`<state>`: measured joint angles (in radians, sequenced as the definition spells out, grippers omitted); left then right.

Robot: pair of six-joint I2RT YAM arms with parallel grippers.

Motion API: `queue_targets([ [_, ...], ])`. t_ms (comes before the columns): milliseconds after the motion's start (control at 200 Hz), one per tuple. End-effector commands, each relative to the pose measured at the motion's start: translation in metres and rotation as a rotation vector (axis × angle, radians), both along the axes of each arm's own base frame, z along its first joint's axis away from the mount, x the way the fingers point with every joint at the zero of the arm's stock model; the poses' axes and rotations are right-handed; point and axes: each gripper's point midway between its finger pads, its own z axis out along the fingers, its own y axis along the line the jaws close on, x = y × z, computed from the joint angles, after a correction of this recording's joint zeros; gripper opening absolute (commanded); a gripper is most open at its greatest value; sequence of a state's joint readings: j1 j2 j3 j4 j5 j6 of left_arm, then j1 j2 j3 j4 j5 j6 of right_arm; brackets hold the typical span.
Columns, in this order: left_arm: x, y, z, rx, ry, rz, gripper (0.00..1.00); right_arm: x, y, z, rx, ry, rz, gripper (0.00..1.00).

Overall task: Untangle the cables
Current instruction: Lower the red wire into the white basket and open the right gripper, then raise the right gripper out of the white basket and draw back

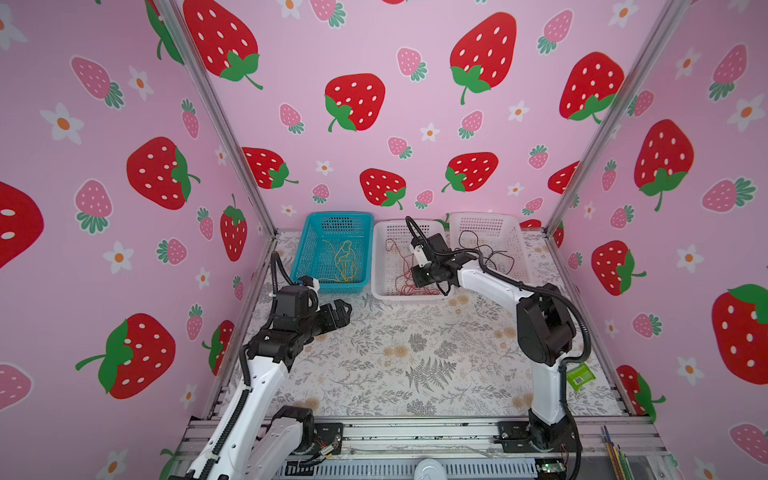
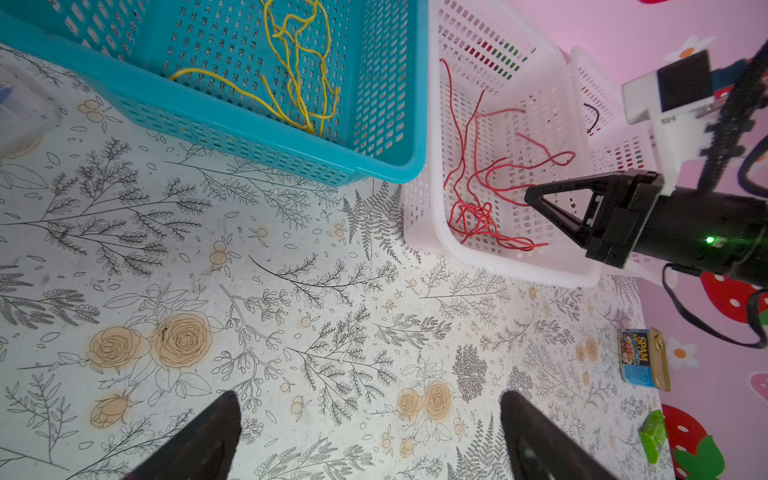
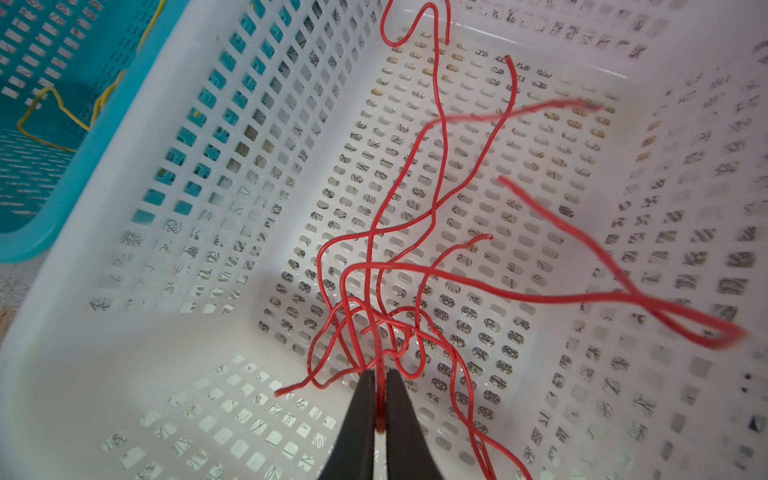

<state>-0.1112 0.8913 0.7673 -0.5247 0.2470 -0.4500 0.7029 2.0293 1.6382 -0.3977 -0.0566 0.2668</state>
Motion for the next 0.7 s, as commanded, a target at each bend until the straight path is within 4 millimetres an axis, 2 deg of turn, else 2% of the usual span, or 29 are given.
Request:
queue_targets([
  [0, 0.000, -0.001, 0.002, -0.011, 0.003, -0.002, 0.99, 0.002, 0.003, 0.008, -0.001, -0.004, 0.022, 0.14],
  [170, 0.000, -0.001, 0.001, -0.011, 0.005, -0.002, 0.99, 0.002, 0.003, 0.017, -0.001, -0.017, 0.029, 0.22],
  [280, 0.000, -0.001, 0.002, -0.011, 0.003, -0.002, 0.99, 0.002, 0.002, 0.033, 0.009, -0.043, 0.030, 0.31],
  [435, 0.000, -0.001, 0.002, -0.012, 0.005, 0.000, 0.99, 0.004, -0.005, 0.073, 0.040, -0.126, 0.008, 0.59],
  [695, 0.000, -0.001, 0.002, -0.012, 0.006, -0.001, 0.99, 0.001, -0.024, 0.145, 0.103, -0.292, -0.046, 0.73],
])
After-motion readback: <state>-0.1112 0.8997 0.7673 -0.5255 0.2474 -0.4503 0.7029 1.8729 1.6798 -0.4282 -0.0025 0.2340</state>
